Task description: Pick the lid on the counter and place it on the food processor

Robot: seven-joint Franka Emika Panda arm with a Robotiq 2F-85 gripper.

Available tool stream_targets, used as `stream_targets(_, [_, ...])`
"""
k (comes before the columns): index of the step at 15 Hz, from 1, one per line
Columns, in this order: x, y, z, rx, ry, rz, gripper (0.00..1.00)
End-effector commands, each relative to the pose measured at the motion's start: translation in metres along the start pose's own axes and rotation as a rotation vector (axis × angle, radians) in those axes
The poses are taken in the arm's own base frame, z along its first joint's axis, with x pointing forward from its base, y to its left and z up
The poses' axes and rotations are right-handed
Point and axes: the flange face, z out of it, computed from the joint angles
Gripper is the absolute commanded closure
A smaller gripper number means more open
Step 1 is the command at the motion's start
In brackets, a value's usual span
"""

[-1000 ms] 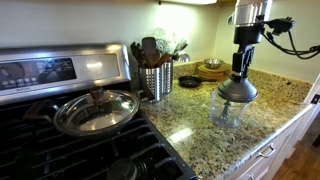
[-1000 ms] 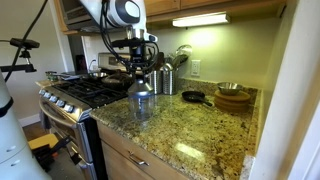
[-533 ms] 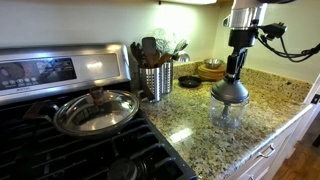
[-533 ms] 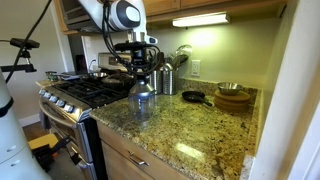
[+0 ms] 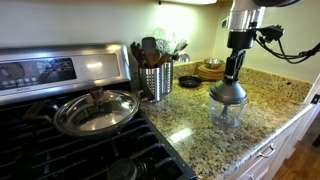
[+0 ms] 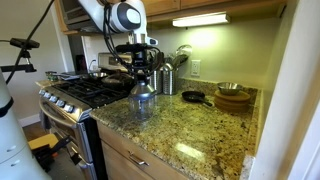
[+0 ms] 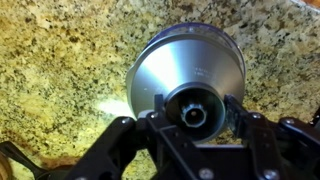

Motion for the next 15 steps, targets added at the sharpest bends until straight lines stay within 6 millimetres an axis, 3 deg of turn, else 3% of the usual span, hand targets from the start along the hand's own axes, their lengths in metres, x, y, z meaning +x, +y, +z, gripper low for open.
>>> stream_targets(1, [-0.005,0.000,0.001,-0.003,-0.005,-0.009,0.65])
stream_targets(15, [-0.019,-0.005,0.002,-0.035,-0.038,-0.019,0.65])
